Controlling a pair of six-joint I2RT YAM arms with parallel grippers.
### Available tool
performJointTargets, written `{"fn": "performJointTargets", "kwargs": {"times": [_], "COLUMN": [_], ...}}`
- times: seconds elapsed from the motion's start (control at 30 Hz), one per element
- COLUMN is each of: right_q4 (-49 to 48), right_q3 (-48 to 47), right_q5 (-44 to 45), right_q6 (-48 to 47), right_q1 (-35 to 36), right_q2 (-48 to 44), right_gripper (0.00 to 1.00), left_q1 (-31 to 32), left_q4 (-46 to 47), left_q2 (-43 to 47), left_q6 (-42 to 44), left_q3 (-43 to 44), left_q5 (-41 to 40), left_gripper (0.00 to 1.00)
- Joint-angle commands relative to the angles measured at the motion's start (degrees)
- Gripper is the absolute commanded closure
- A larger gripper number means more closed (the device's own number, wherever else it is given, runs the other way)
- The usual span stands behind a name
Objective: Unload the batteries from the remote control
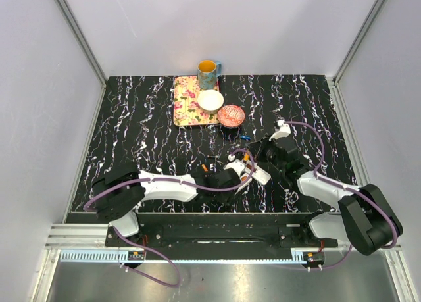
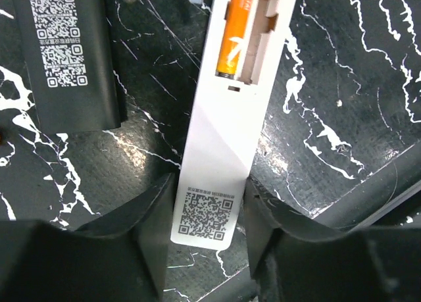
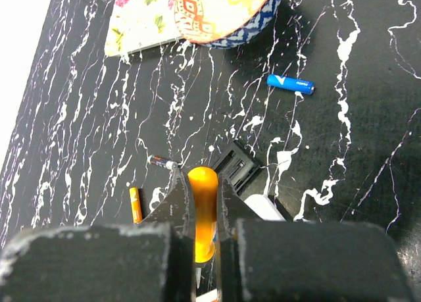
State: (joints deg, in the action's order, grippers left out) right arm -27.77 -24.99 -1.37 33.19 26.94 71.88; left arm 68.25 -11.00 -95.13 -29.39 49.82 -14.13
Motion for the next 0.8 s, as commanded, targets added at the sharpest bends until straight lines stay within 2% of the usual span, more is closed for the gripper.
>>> {"fn": "performJointTargets", "kwargs": {"times": [0.0,0.07,0.33,0.53,0.77], "right_q4": [-3.08,-1.94,-0.79,-10.00,-15.47], "right_q3": [1.26,1.70,4.43,8.55,11.02], "right_q5": [-3.20,-3.90,-1.98,0.04,3.30], "right_q6": [-3.22,-3.57,-9.36,-12.45,-14.47], "right_q1": [-0.13,-0.13,-0.05,-0.13,-0.05], "right_q2": [-2.26,-3.49,-6.93,-7.45,-9.38], "right_gripper": [1.00,1.00,1.00,1.00,1.00], "left_q1": [-1.10,-1.19,-1.19,-1.28,-1.28], "left_q4": [-3.85,-3.50,-2.36,-2.00,-1.39], "left_q2": [-0.49,-0.32,-0.93,-1.46,-1.99], "left_q6": [2.58,2.84,3.54,3.72,3.63], "left_q3": [-3.33,-3.50,-3.51,-3.33,-3.50], "left_q5": [1.73,1.91,3.23,4.11,5.25], "left_gripper": [0.61,0.68,0.74,0.75,0.76]}}
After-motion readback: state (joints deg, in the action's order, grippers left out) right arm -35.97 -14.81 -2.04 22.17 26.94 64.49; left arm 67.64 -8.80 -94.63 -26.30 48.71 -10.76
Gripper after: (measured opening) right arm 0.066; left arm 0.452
